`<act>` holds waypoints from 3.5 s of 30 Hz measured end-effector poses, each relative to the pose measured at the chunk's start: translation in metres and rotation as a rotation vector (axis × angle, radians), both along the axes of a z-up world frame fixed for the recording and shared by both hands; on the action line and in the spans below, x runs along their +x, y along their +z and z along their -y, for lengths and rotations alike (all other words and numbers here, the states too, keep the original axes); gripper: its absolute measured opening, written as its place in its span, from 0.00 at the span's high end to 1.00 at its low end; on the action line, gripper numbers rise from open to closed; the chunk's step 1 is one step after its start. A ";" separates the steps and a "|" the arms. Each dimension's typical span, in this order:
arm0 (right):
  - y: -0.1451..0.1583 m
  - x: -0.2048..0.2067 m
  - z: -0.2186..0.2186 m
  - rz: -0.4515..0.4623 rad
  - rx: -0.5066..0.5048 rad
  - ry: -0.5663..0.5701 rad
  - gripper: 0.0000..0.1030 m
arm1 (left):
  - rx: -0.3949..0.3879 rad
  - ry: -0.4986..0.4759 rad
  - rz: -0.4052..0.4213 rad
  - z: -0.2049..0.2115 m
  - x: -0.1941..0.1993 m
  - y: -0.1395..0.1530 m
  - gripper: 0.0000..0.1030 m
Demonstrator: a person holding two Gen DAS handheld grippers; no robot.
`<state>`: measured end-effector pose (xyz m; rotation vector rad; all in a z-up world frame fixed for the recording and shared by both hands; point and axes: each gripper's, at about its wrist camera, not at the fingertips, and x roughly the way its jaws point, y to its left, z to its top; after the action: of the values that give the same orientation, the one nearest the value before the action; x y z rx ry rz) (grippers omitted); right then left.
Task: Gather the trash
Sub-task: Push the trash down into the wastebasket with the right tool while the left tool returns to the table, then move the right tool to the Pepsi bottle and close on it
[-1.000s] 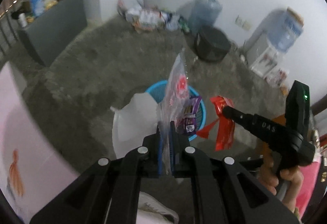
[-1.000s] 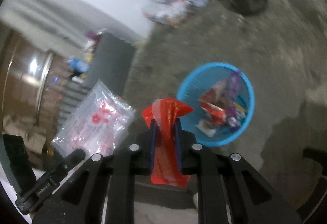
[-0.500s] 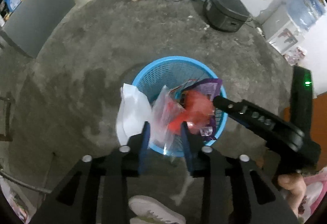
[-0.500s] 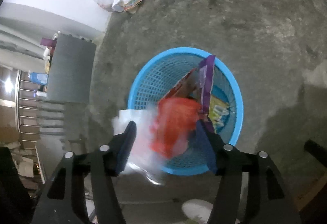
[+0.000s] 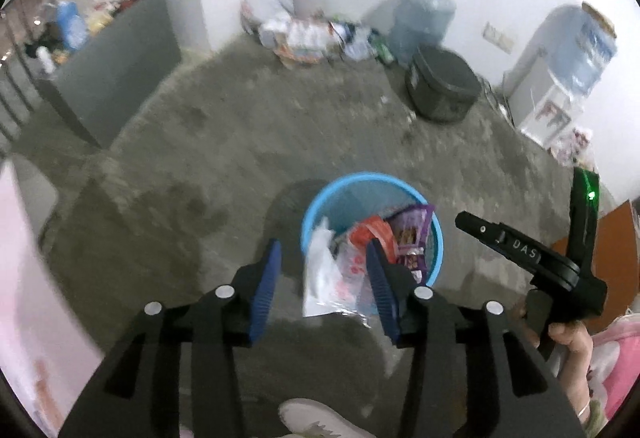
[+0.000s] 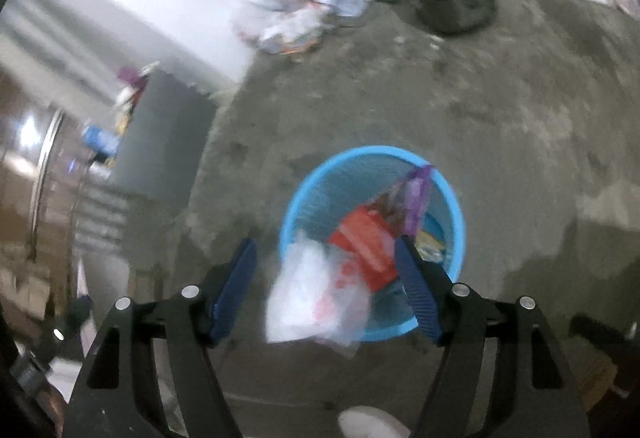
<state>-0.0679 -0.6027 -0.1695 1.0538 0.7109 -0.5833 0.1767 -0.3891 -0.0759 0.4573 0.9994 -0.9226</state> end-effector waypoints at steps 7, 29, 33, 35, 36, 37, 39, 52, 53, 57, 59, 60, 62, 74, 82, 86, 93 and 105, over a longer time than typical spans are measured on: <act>-0.037 0.059 -0.035 -0.081 0.100 0.237 0.58 | -0.073 0.069 0.056 -0.088 0.002 0.063 0.57; -0.207 0.131 -0.033 -0.541 0.139 0.366 0.90 | -0.188 0.579 0.144 -0.359 -0.022 0.113 0.50; -0.235 0.137 -0.023 -0.651 0.108 0.375 0.90 | -0.177 0.626 0.148 -0.378 -0.024 0.112 0.50; -0.237 0.137 -0.018 -0.693 0.069 0.372 0.90 | -0.165 0.636 0.173 -0.382 -0.025 0.113 0.50; -0.233 0.135 -0.015 -0.686 0.057 0.363 0.90 | -0.161 0.637 0.181 -0.381 -0.024 0.113 0.50; -0.227 0.132 -0.013 -0.662 0.052 0.353 0.89 | -0.164 0.637 0.191 -0.382 -0.024 0.114 0.50; -0.205 0.124 -0.009 -0.594 0.018 0.324 0.84 | -0.172 0.634 0.203 -0.384 -0.024 0.116 0.46; -0.154 0.152 -0.070 -0.380 -0.087 0.554 0.57 | -0.228 0.632 0.214 -0.391 -0.030 0.118 0.43; -0.161 0.156 -0.076 -0.394 -0.058 0.546 0.75 | -0.224 0.632 0.216 -0.391 -0.029 0.119 0.43; -0.174 0.150 -0.068 -0.333 0.068 0.453 0.98 | -0.222 0.650 0.240 -0.407 -0.036 0.122 0.40; -0.170 0.150 -0.056 -0.313 0.093 0.415 1.00 | -0.226 0.668 0.252 -0.417 -0.039 0.123 0.38; -0.173 0.149 -0.051 -0.328 0.091 0.393 1.00 | -0.231 0.681 0.259 -0.423 -0.041 0.124 0.38; -0.173 0.144 -0.036 -0.329 0.108 0.351 1.00 | -0.241 0.705 0.271 -0.437 -0.043 0.126 0.37; -0.224 0.163 -0.025 -0.616 0.111 0.383 0.84 | -0.314 0.967 0.320 -0.531 -0.057 0.149 0.32; -0.153 0.144 -0.030 -0.538 0.021 0.401 0.35 | -0.340 1.006 0.321 -0.559 -0.070 0.145 0.28; -0.116 0.122 -0.029 -0.515 0.010 0.393 0.33 | -0.352 0.993 0.306 -0.562 -0.073 0.138 0.27; -0.025 0.093 -0.038 -0.401 -0.178 0.346 0.33 | -0.353 0.968 0.309 -0.570 -0.085 0.129 0.25; 0.115 0.101 -0.170 0.173 -0.064 0.663 0.33 | -0.339 0.988 0.280 -0.599 -0.098 0.105 0.25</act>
<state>0.0331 -0.4322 -0.0542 0.7346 0.8261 0.0567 0.0783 0.2098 0.0287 -0.2062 0.6583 -0.1106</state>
